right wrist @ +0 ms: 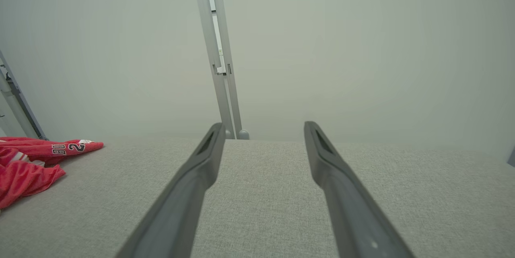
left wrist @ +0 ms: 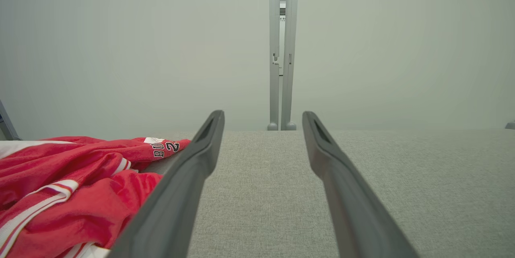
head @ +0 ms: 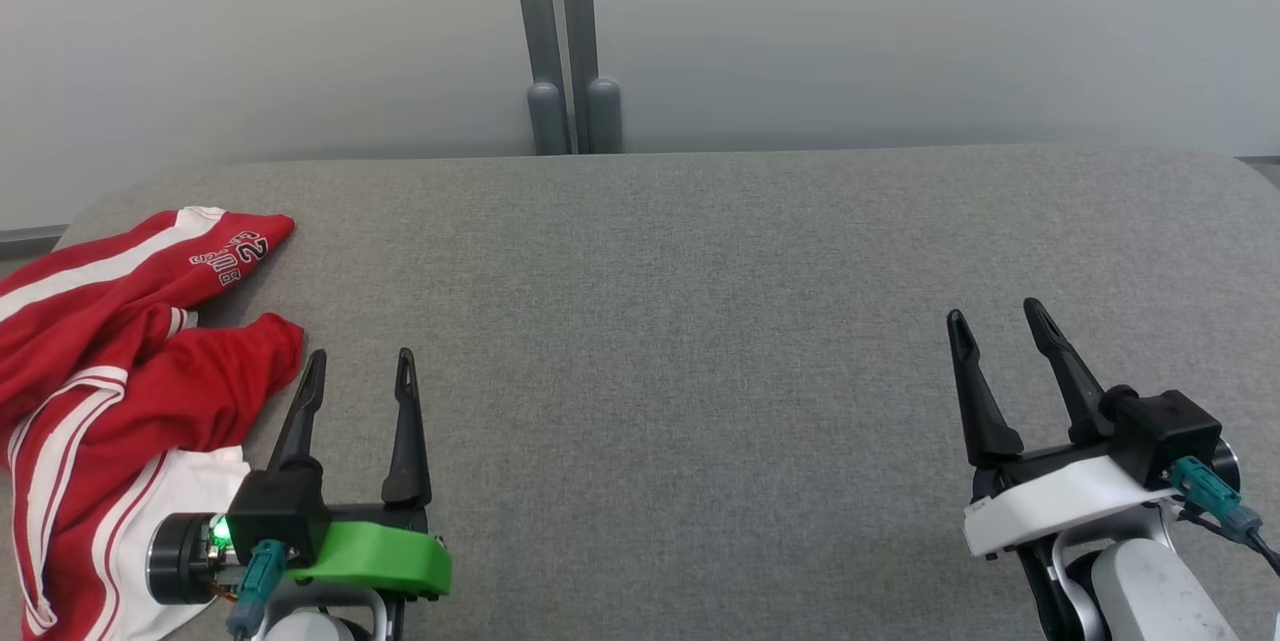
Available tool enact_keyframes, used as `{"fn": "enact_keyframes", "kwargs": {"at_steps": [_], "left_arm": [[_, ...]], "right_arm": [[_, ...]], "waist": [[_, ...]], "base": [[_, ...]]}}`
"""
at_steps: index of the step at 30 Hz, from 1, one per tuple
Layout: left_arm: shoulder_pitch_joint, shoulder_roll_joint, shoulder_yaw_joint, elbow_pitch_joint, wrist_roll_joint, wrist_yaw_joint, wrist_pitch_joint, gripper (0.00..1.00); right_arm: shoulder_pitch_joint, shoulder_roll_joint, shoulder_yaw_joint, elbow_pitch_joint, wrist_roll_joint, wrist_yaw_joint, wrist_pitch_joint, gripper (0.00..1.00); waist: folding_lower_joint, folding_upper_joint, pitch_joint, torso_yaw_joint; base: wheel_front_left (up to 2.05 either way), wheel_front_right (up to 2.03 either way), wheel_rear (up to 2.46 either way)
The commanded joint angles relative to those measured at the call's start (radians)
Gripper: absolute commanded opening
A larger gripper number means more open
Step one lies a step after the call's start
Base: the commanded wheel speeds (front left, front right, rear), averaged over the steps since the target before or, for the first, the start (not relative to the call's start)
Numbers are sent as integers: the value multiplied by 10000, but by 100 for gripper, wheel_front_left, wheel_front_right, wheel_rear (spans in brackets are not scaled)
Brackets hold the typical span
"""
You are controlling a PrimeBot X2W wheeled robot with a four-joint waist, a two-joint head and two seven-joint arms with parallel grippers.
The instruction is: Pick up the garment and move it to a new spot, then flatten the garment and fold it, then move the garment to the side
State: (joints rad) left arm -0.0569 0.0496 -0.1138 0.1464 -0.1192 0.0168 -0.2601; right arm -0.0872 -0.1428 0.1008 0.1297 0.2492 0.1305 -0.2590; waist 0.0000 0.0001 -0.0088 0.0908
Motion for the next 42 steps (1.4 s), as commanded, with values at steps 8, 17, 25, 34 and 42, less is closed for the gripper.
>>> {"fn": "enact_keyframes", "kwargs": {"at_steps": [8, 17, 25, 34, 42], "left_arm": [[48, 17, -1, -7, -26, 8, -60, 100], [51, 16, 18, -9, -91, 8, -60, 100], [-10, 16, -1, 21, -125, 34, -60, 100], [-82, 17, 23, 88, -342, 45, -60, 100], [68, 20, 241, 115, -402, 86, -58, 100]], "right_arm": [[-1, -74, -11, -71, -6, 4, -66, 100], [8, -69, 9, -46, 11, 4, -66, 100], [-10, -46, -37, 2, -70, 4, -66, 100], [166, 45, -98, -43, 20, 4, -66, 100], [272, 31, -71, -41, 230, 4, -66, 100]], "waist": [[0, -1, -15, 11], [0, -1, -27, 9], [0, -1, 1, 33], [0, -1, 17, 513], [0, -1, 40, 2013]], "base": [[0, 0, 0], [0, 0, 0], [0, 0, 0], [0, 0, 0], [0, 0, 0]]}}
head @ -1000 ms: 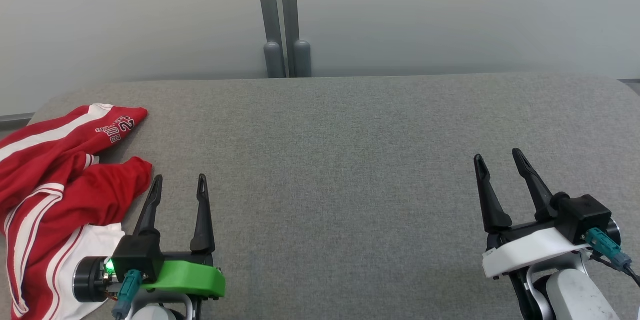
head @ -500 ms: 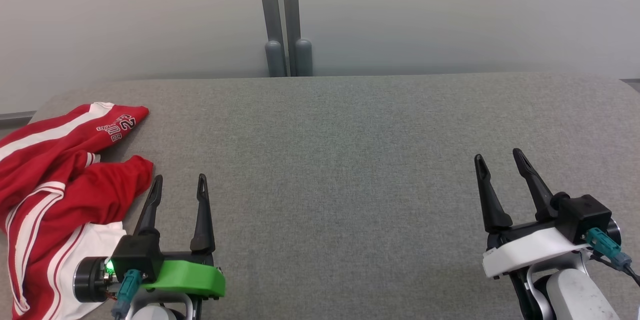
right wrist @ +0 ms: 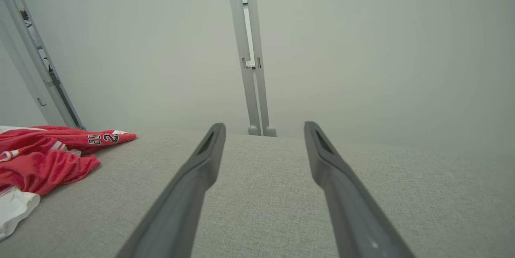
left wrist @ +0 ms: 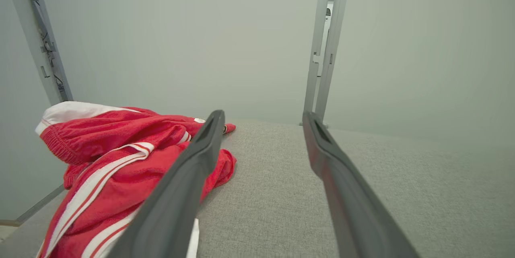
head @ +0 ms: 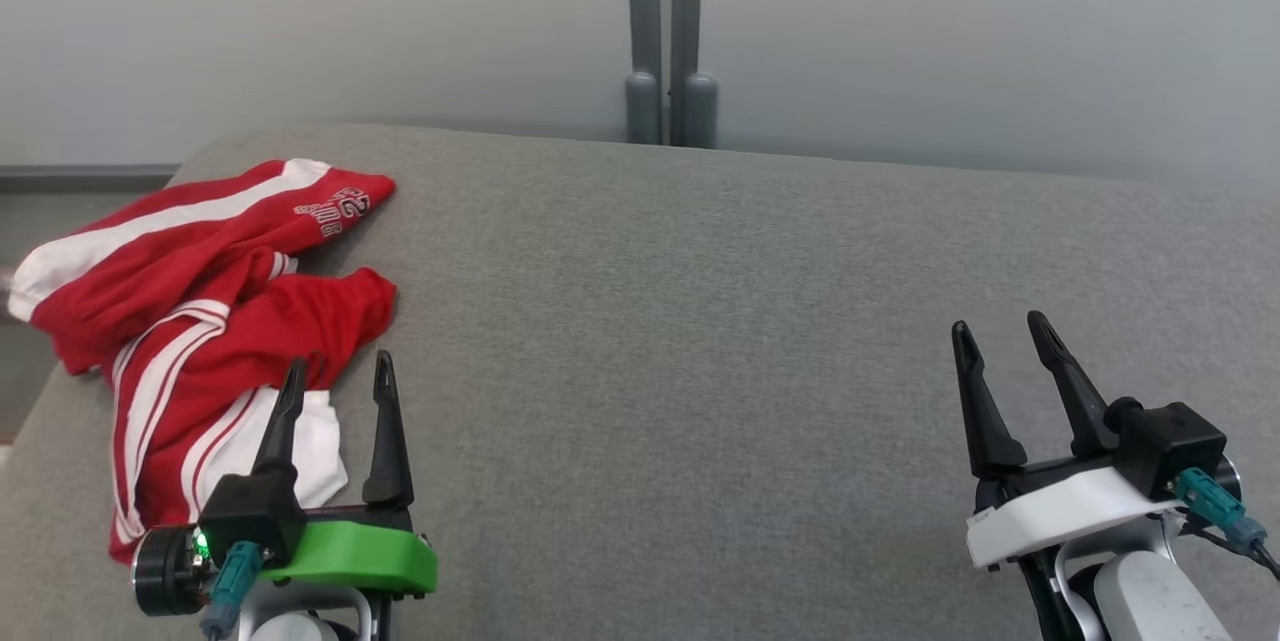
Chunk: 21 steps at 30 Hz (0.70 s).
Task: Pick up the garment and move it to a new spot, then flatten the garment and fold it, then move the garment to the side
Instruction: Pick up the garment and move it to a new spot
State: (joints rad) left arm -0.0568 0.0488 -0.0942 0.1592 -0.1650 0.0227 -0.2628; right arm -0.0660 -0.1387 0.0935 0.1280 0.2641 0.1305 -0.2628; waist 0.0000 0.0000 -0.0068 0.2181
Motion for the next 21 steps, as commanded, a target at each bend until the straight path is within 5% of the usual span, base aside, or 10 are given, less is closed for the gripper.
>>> {"fn": "enact_keyframes", "kwargs": {"at_steps": [1, 11, 21], "left_arm": [[98, 28, 122, -38, 21, 28, -31, 100], [180, 26, 488, -188, -114, 40, -20, 100], [574, 21, 1064, -880, -537, 491, -20, 100]], "right_arm": [[55, -38, 78, -41, 74, 4, -28, 100], [-49, -147, 443, -203, 185, 4, -28, 100], [-914, -592, 1368, -87, 463, 4, -28, 100]], "waist": [[0, 0, 51, 959], [0, 0, 372, 2860], [0, 0, 902, 3139]], "base": [[0, 0, 0], [0, 0, 0], [0, 0, 0]]}}
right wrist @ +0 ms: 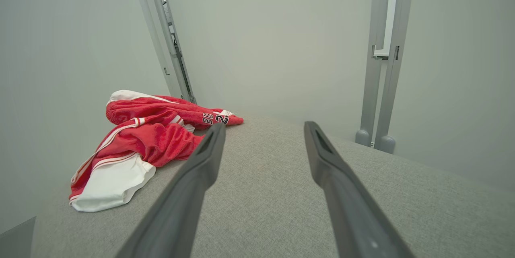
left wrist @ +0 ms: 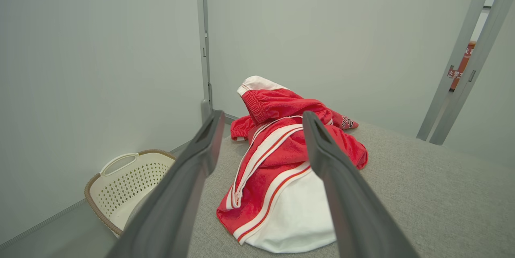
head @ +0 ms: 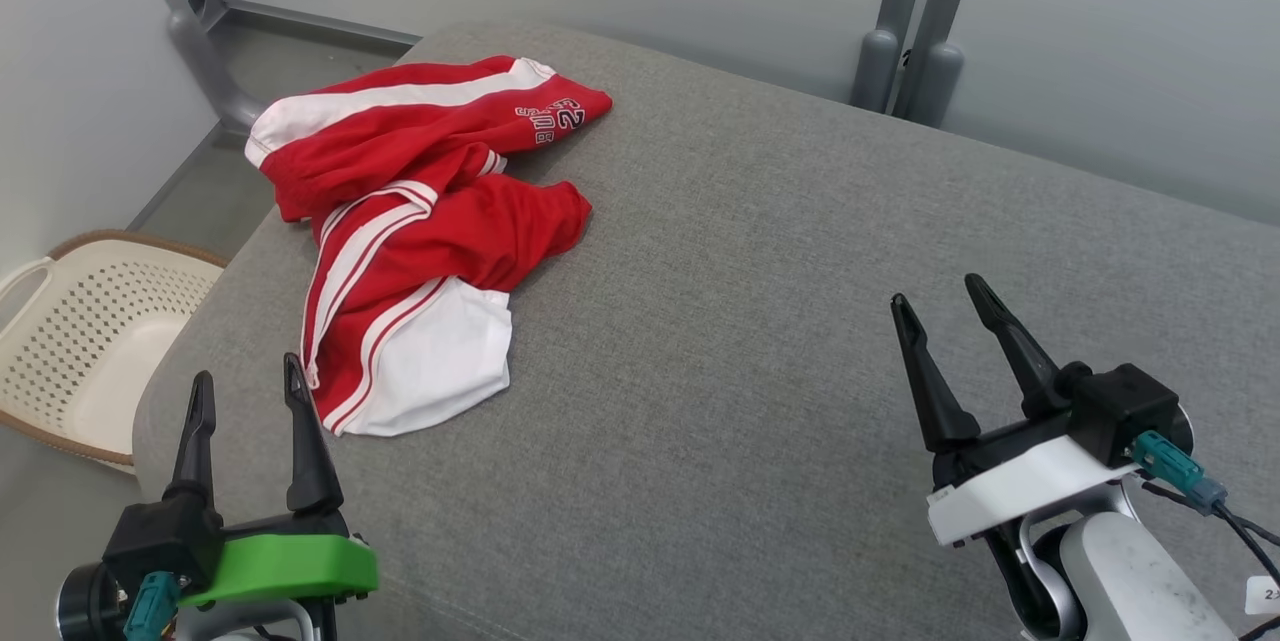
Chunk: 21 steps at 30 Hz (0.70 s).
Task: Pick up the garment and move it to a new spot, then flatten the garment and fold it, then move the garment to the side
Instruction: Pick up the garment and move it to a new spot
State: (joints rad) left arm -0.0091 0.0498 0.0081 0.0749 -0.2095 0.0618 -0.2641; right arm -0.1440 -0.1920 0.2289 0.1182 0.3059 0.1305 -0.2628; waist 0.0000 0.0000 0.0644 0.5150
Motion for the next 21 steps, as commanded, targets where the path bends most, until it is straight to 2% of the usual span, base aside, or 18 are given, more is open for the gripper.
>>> {"fn": "enact_keyframes", "kwargs": {"at_steps": [1, 9, 14, 18, 21], "left_arm": [[120, 12, 37, -58, -111, 121, -7, 100], [15, 15, 167, -43, -325, 183, -7, 100], [-723, 34, 533, 476, -875, -433, -7, 100], [-1782, 430, 676, 1187, -1052, -806, 115, 100], [-2889, 820, 660, 1745, -1112, -959, 609, 100]], "right_arm": [[-165, -74, 46, 33, 74, 4, -28, 100], [-222, -144, 77, -93, 151, 4, -28, 100], [-119, -284, -79, -342, 106, 4, -28, 100], [-170, -434, -181, -652, -6, 4, -28, 100], [-146, -578, -287, -978, -43, 4, -28, 100]], "waist": [[0, 0, 205, 176], [0, 0, 271, 162], [0, 0, 497, 136], [0, 0, 844, 129], [0, 0, 1139, 123]], "base": [[0, 0, 0], [0, 0, 0], [0, 0, 0], [0, 0, 0], [0, 0, 0]]}}
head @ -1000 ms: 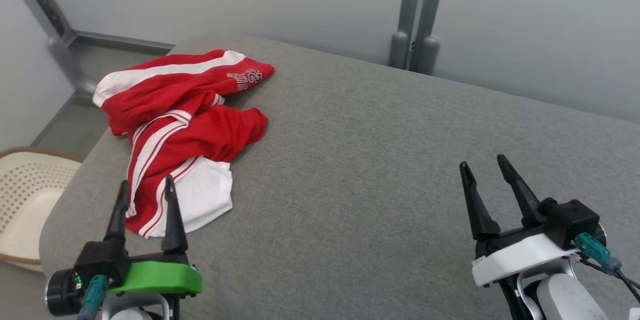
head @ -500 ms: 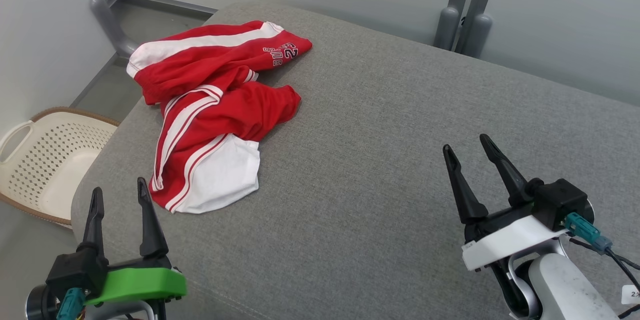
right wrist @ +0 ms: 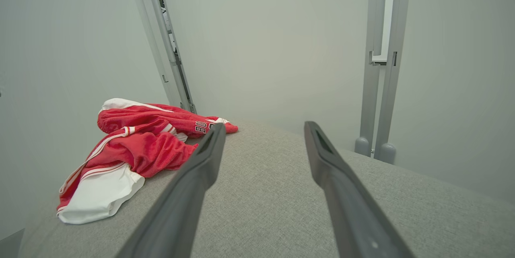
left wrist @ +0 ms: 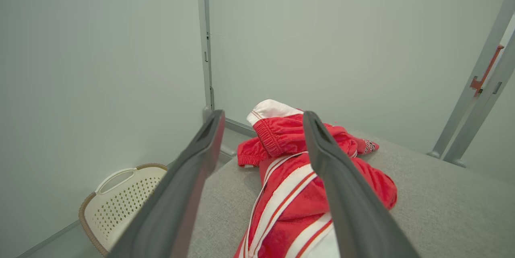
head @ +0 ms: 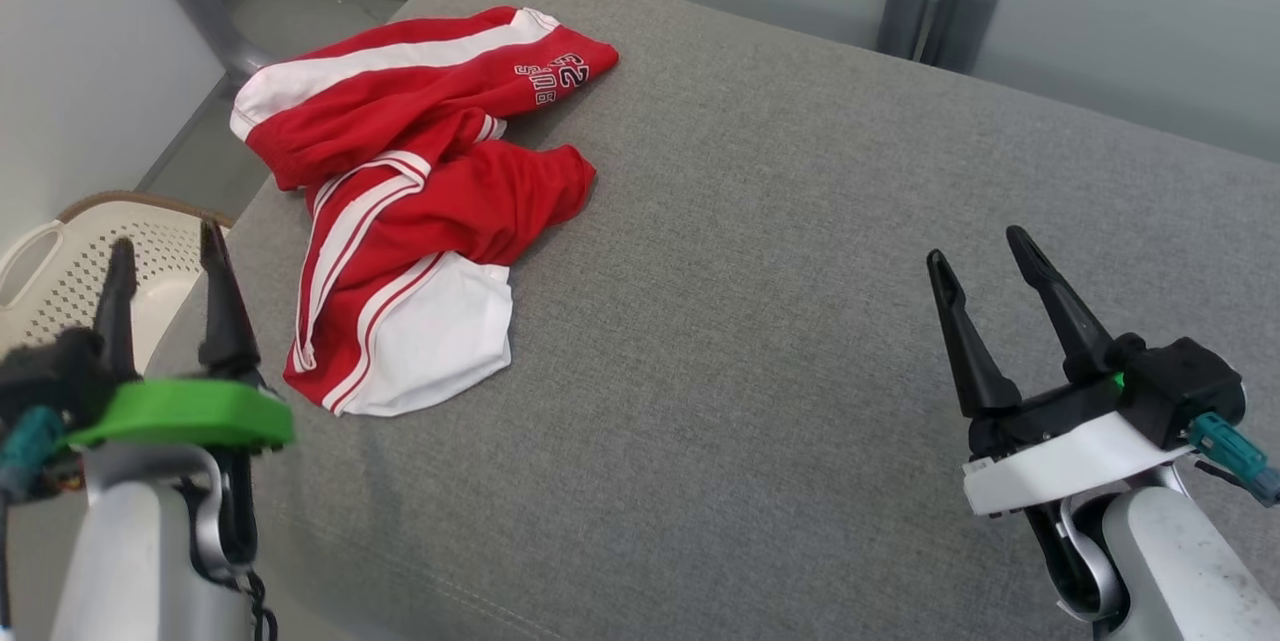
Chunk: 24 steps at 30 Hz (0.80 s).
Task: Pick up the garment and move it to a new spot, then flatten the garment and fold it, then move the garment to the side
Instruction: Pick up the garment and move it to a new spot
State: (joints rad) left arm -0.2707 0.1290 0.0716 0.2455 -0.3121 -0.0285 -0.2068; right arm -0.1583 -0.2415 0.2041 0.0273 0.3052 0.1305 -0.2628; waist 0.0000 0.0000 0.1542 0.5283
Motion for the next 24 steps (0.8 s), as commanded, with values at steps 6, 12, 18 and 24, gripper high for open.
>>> {"fn": "enact_keyframes", "kwargs": {"at_steps": [6, 12, 18, 24], "left_arm": [[-2314, 783, 342, 1286, -680, -347, 1207, 100], [-4136, 1479, 708, 2722, -1361, -495, 2334, 100], [-5647, 2293, 841, 4432, -1848, -693, 3665, 100], [-6555, 2889, 860, 5915, -2368, -869, 4938, 100]], "right_arm": [[-337, -281, 91, -655, -126, 4, -28, 100], [-794, -498, 141, -982, -182, 4, -28, 100], [-1293, -742, 145, -1226, -146, 4, -28, 100], [-1666, -867, 236, -1352, -116, 4, -28, 100]], "waist": [[0, 0, 998, -578], [0, 0, 1780, -1315], [0, 0, 2685, -2060], [0, 0, 3328, -2676]], "base": [[0, 0, 0], [0, 0, 0], [0, 0, 0], [0, 0, 0]]}}
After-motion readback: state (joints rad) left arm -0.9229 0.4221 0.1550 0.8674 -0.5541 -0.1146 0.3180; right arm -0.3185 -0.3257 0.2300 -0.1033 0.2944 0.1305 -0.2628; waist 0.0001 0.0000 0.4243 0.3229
